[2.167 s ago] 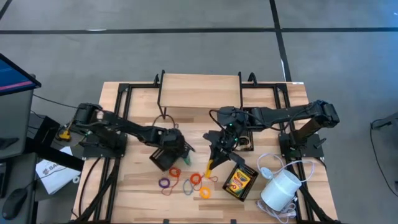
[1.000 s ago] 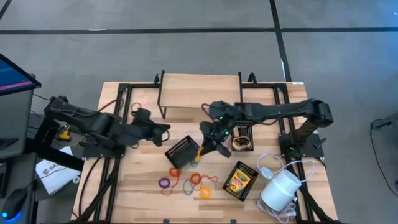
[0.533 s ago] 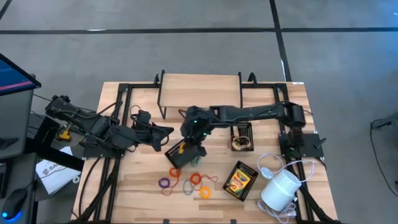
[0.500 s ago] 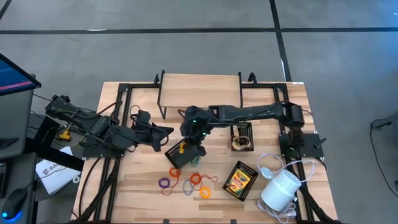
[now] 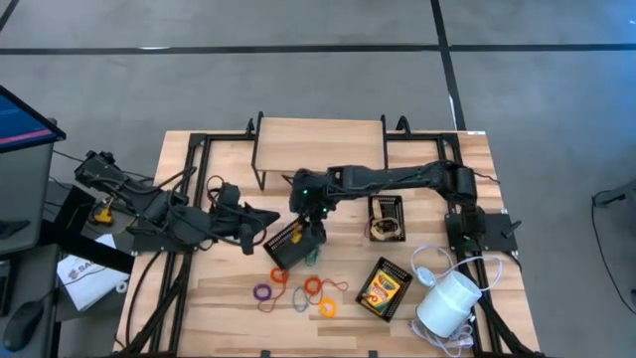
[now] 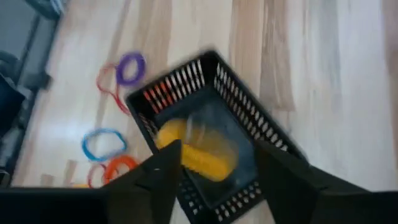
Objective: Pick & Place Office Desk Supplies
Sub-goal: Put the top orange spring keychain into the left black bin, then put the violet spring keychain into the left black bin
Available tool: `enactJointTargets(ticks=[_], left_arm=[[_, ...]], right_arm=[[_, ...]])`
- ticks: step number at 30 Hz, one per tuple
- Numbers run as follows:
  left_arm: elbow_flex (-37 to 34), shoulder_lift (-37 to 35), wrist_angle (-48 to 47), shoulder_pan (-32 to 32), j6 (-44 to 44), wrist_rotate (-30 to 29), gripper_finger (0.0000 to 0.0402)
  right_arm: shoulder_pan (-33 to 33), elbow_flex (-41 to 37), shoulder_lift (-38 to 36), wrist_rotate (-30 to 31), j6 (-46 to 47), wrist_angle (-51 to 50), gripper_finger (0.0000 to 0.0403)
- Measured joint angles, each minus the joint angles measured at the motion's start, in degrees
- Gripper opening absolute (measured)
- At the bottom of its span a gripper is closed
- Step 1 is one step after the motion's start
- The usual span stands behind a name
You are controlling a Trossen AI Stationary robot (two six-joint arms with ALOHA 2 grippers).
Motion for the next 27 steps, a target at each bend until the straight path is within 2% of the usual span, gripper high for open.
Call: enactJointTargets(ticks=[6,13,17,23,27], left_arm=[[0.0,0.0,1.6,-1.3,3.3,2.8,0.0000],[0.0,0.0,1.2,-2.3,4.1,2.2,0.0000],[0.0,0.9,1.7,-3.2,3.8,2.7,0.0000],[0.0,6.0,0.1,-7.1,-2.5,5.6,0.0000],[0.1,10.4,-7.0,-8.9,-14.8,10.2,0.0000]], right_arm=[[-0.3,0.0,-3.6,-1.3,0.0,-2.7,0.0258],[-0.1,0.0,-5.1,-1.1,0.3,-2.3,0.0265],[-0.4,0.0,-5.3,-1.5,0.8,-10.1,0.0265],[0.9,-0.8,-9.5,-1.4,-2.8,-23.4,0.0265],[3.2,-2.7,-13.9,-1.3,-2.5,-24.5,0.0265]])
